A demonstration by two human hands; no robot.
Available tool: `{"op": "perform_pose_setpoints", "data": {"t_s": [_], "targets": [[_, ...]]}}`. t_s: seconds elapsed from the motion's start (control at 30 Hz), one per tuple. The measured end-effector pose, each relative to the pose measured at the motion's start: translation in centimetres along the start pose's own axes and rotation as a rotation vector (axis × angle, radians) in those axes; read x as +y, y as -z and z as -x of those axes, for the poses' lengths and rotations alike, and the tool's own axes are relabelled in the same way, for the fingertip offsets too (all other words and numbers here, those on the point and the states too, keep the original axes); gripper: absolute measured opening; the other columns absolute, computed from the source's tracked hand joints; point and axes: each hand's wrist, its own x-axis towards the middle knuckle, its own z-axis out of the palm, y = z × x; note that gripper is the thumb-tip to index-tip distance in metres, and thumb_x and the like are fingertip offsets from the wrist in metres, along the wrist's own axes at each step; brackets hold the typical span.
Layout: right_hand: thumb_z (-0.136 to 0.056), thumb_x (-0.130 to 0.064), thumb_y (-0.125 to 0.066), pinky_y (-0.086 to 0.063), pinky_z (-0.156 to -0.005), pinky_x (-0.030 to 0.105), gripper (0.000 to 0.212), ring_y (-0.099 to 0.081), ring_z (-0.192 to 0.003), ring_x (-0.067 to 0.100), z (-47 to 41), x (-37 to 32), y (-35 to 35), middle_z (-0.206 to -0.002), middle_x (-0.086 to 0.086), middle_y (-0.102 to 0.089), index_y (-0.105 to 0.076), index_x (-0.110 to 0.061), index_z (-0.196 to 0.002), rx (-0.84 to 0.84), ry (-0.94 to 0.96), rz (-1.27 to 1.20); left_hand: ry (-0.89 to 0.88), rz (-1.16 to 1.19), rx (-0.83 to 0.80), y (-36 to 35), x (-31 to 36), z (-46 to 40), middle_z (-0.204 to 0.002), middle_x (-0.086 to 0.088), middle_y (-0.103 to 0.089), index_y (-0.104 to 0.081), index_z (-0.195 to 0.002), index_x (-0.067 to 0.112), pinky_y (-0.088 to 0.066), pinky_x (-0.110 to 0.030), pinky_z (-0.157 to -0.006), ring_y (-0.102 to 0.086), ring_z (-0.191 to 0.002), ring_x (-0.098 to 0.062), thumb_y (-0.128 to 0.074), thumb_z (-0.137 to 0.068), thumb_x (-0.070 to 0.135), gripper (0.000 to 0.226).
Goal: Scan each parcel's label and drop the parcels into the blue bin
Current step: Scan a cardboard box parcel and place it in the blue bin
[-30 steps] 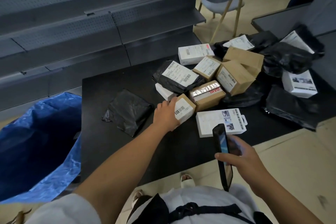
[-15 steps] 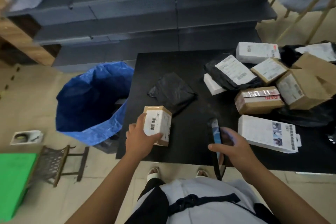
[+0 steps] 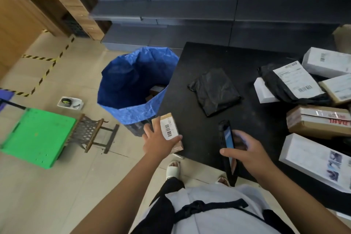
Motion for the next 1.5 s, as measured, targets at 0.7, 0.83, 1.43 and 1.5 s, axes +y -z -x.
{"op": "perform_pose_setpoints", "data": {"t_s": [0.7, 0.83, 1.43, 1.5], "targets": [[-0.074, -0.028, -0.091, -0.054, -0.102, 0.045, 0.081, -0.062, -0.123, 0.026, 1.6, -0.7, -2.4, -0.139, 0.004, -0.063, -0.054, -0.023, -0.145, 0.181, -0.048, -0.075, -0.722, -0.590, -0.357, 7.1, 0.1, -9.8, -0.157, 0.006, -0.033, -0.024, -0.154, 0.030, -0.048, -0.043, -0.105, -0.039, -0.141, -0.021, -0.081, -0.076, 0.029, 0.096], [-0.079, -0.024, -0.088, -0.055, -0.098, 0.041, 0.075, -0.062, -0.122, 0.026, 1.4, -1.4, -3.2, -0.138, 0.004, -0.063, -0.053, -0.022, -0.146, 0.199, -0.074, -0.042, -0.602, -0.334, -0.290, 5.5, -0.7, -8.6, -0.151, 0.005, -0.038, -0.027, -0.152, 0.028, -0.050, -0.043, -0.101, -0.045, -0.134, -0.020, -0.079, -0.074, 0.043, 0.095], [-0.073, -0.040, -0.089, -0.044, -0.063, 0.023, 0.051, -0.062, -0.087, 0.012, -0.5, -8.7, -7.8, -0.105, -0.003, -0.065, -0.061, -0.025, -0.112, 0.126, -0.238, 0.655, -0.476, 0.345, -0.431, 0.2, -4.1, -8.6, -0.155, 0.008, -0.028, -0.027, -0.151, 0.035, -0.037, -0.038, -0.114, -0.033, -0.141, -0.015, -0.088, -0.074, 0.037, 0.099], [-0.068, -0.048, -0.087, -0.043, -0.061, 0.026, 0.046, -0.062, -0.078, 0.012, -0.9, -10.3, -8.3, -0.097, -0.005, -0.065, -0.059, -0.027, -0.099, 0.079, -0.261, 0.875, -0.481, 0.375, -0.442, -0.4, -4.7, -8.8, -0.146, 0.013, -0.035, -0.033, -0.143, 0.039, -0.042, -0.035, -0.109, -0.039, -0.133, -0.010, -0.087, -0.074, 0.041, 0.088]]}}
